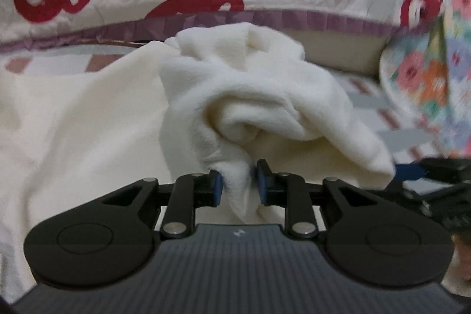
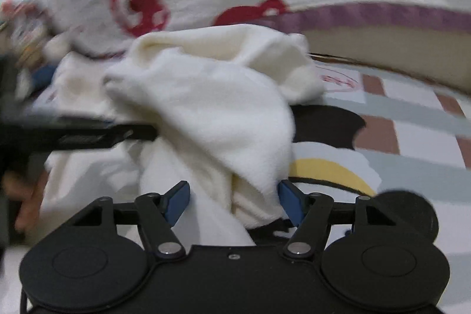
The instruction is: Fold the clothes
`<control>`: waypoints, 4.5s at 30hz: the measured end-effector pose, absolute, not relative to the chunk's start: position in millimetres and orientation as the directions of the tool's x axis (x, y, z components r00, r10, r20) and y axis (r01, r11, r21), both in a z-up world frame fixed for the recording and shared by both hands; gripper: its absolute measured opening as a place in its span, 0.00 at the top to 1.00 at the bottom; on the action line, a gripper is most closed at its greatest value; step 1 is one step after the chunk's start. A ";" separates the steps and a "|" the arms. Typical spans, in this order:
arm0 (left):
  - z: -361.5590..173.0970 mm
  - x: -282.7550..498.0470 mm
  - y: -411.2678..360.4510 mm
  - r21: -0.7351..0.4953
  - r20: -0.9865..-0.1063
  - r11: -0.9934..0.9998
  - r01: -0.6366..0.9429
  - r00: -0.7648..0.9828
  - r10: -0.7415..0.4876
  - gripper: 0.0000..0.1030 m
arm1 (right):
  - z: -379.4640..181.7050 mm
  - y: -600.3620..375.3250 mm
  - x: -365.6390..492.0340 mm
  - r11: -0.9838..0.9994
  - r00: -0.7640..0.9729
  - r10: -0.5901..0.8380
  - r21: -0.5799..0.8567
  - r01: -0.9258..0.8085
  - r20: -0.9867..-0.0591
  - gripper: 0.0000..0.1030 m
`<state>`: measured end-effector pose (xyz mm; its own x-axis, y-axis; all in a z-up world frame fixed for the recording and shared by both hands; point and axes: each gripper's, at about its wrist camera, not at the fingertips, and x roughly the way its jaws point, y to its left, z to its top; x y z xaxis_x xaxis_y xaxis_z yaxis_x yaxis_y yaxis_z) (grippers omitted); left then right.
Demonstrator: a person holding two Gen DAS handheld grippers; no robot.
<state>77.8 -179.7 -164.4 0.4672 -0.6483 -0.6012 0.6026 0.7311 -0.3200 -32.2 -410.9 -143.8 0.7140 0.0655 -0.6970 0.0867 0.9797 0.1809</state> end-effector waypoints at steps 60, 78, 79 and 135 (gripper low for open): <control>-173.0 65.9 -208.8 -0.308 -0.712 0.683 0.662 0.316 -0.627 0.35 | -212.8 -499.4 -88.6 0.810 0.583 0.338 0.544 0.219 -0.739 0.26; -153.0 75.9 -160.0 -0.250 -0.771 0.809 0.531 0.397 -0.498 0.36 | -176.1 -485.2 -182.7 0.878 0.352 -0.058 0.120 0.464 -0.934 0.75; -153.3 80.0 -156.5 -0.244 -0.775 0.822 0.514 0.406 -0.484 0.36 | -175.6 -486.2 -182.8 0.878 0.344 -0.068 0.108 0.466 -0.937 0.73; -195.4 232.2 6.3 -0.317 -0.577 0.945 -0.076 0.806 -0.128 0.57 | -173.9 -487.9 219.9 0.938 0.721 -0.313 -0.086 0.335 -0.618 0.46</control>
